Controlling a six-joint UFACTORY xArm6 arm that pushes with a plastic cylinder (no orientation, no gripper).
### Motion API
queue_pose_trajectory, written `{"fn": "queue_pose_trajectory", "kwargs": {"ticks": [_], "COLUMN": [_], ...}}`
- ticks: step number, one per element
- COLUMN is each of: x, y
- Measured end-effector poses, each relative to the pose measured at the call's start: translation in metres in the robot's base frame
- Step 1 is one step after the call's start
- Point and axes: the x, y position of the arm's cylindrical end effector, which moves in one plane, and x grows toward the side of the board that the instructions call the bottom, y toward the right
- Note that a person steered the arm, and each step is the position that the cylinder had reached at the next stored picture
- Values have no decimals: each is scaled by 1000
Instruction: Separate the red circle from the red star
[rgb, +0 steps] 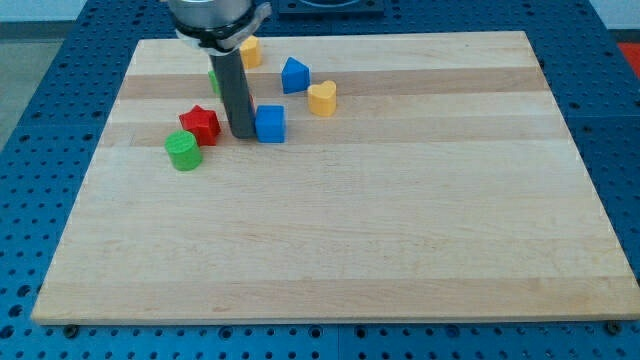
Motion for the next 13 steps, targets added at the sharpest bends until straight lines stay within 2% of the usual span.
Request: {"fn": "queue_pose_trajectory", "kwargs": {"ticks": [3,4,5,6,7,9,11,13], "x": [-15,-43,-70,-57,-35,-53,-31,43], "y": [35,25,-10,-46,-46,-42,-30,-22]}}
